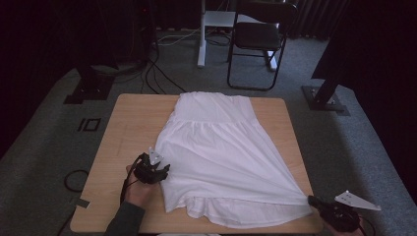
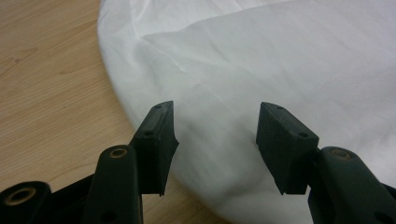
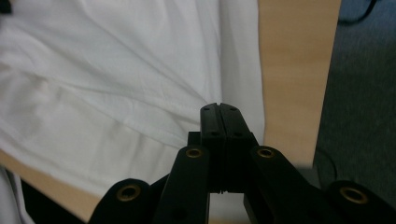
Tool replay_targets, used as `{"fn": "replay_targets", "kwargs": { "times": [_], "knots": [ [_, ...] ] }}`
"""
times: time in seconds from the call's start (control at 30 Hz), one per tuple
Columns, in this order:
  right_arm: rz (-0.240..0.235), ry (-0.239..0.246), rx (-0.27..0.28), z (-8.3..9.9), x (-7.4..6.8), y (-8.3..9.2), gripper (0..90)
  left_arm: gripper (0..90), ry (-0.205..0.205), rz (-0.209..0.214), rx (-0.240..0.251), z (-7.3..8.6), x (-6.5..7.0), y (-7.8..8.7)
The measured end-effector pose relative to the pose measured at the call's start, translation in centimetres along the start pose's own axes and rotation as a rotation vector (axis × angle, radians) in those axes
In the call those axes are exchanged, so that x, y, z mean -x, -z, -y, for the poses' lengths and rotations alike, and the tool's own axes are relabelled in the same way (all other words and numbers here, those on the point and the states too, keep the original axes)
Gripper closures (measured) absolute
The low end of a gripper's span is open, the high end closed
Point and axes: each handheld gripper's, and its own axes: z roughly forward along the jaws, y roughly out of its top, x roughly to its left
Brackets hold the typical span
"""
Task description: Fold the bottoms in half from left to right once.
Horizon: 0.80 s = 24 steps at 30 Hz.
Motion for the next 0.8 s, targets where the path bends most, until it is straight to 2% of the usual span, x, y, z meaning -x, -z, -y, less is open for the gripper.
{"fn": "replay_targets", "kwargs": {
  "times": [0.07,0.1,0.13,0.2,0.23,0.33,0.47,0.53,0.6,0.63,0.73,0.77,0.8],
  "knots": [
    [-0.011,-0.009,-0.061,0.6,0.3,-1.0,87.6,46.7,-0.004,-0.004,0.004,0.1,0.1,0.5],
    [-0.005,-0.009,-0.075,0.7,0.3,-1.5,79.7,46.4,-0.008,-0.006,0.005,0.3,0.2,0.7],
    [0.001,-0.009,-0.068,0.6,0.3,-1.8,70.9,45.7,-0.005,-0.009,0.002,0.4,0.2,1.0],
    [-0.005,-0.008,-0.032,-0.1,0.2,-2.1,61.3,45.4,0.020,0.003,0.015,1.0,0.3,1.9],
    [-0.005,-0.007,-0.015,-0.6,0.1,-2.3,59.3,45.2,0.032,0.019,0.017,1.4,0.5,2.5],
    [-0.003,0.017,0.012,-2.1,-0.4,-3.2,56.2,44.7,0.035,0.068,0.033,3.2,1.8,4.2],
    [0.016,0.056,-0.020,-3.4,-1.0,-5.5,53.6,43.8,0.033,0.150,0.027,5.5,3.4,5.7],
    [0.033,0.053,-0.039,-3.7,-0.9,-6.7,52.6,42.3,0.034,0.203,0.026,6.3,4.2,6.2],
    [0.022,0.045,-0.058,-3.7,-0.9,-7.7,51.4,40.9,0.020,0.246,0.008,7.0,5.0,6.4],
    [0.029,0.043,-0.074,-3.6,-1.0,-8.0,50.8,40.8,0.008,0.245,0.003,7.3,5.3,6.4],
    [0.039,0.046,-0.098,-3.2,-1.3,-8.5,50.1,41.0,0.009,0.251,-0.014,7.7,5.8,5.8],
    [0.038,0.045,-0.106,-2.9,-1.3,-8.6,49.7,41.0,0.005,0.249,-0.053,8.0,6.1,4.9],
    [0.060,0.035,-0.129,-2.3,-1.3,-8.6,49.0,46.1,-0.001,0.240,-0.030,8.1,6.2,4.8]
  ]
}}
